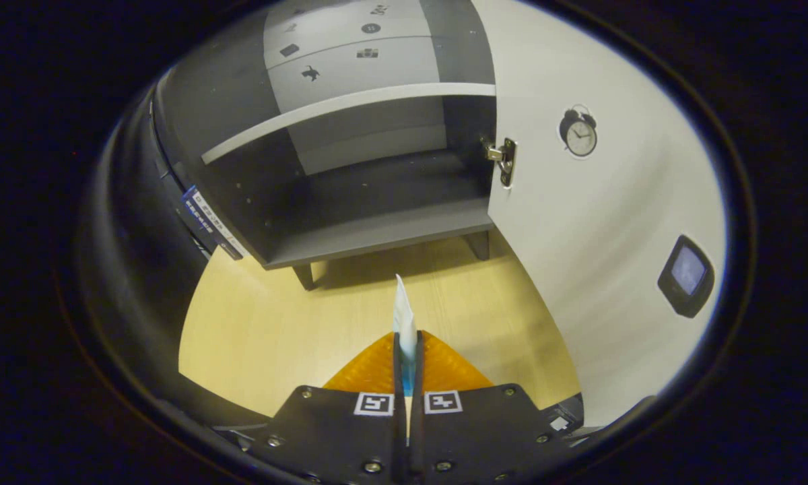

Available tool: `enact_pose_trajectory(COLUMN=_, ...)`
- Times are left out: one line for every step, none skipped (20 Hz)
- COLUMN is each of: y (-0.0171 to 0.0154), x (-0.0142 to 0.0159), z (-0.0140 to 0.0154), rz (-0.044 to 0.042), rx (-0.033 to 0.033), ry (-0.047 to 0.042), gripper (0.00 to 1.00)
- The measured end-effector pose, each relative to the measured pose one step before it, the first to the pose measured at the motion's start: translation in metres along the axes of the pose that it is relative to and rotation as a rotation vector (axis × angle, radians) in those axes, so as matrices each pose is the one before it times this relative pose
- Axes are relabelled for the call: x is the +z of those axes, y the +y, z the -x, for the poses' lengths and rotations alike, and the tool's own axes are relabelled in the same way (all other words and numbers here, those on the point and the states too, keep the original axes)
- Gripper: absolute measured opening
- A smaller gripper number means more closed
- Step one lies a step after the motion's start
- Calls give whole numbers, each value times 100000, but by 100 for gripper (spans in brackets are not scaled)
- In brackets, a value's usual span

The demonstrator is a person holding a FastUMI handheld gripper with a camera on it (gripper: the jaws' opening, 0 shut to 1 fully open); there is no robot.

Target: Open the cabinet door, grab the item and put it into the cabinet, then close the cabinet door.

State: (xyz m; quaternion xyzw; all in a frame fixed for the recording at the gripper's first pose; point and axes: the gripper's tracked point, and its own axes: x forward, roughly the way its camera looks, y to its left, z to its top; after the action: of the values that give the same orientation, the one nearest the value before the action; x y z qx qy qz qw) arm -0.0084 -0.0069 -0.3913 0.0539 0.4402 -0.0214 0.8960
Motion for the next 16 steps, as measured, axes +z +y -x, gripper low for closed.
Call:
enact_pose_trajectory(y=153, x=1097, z=522, rz=475, rx=275, ry=-2618, gripper=2)
enact_pose_trajectory(y=499, x=1324, z=709, rz=205, rx=813, ry=-2908, gripper=3)
enact_pose_trajectory(y=535, x=1325, z=614, rz=-58, rx=1029, ry=-2585, gripper=3)
enact_pose_trajectory(y=591, x=1570, z=579, rz=-12, rx=1255, ry=-3375, gripper=2)
enact_pose_trajectory(y=612, x=1990, z=749, rz=139, rx=1084, ry=-3730, gripper=2)
enact_pose_trajectory(y=699, x=2186, z=707, rz=121, rx=975, ry=-4104, gripper=3)
enact_pose_trajectory(y=676, x=2402, z=478, rz=196, rx=1036, ry=-4495, gripper=2)
enact_pose_trajectory(y=832, x=2404, z=318, rz=11, rx=1197, ry=-4529, gripper=2)
enact_pose_trajectory(y=786, x=2386, z=109, rz=-237, rx=1454, ry=-3732, gripper=2)
enact_pose_trajectory(y=806, x=2109, z=-208, rz=-249, rx=1622, ry=-3687, gripper=2)
enact_pose_trajectory(y=580, x=1952, z=-501, rz=55, rx=993, ry=-3781, gripper=2)
enact_pose_trajectory(y=244, x=1335, z=-728, rz=678, rx=268, ry=-2857, gripper=2)
enact_pose_trajectory(y=126, x=1105, z=-836, rz=516, rx=-93, ry=-1549, gripper=2)
enact_pose_trajectory(y=410, x=669, z=-987, rz=3, rx=354, ry=-1105, gripper=2)
enact_pose_trajectory(y=296, x=580, z=-819, rz=-94, rx=513, ry=-514, gripper=2)
enact_pose_trajectory(y=291, x=292, z=-963, rz=225, rx=285, ry=-376, gripper=2)
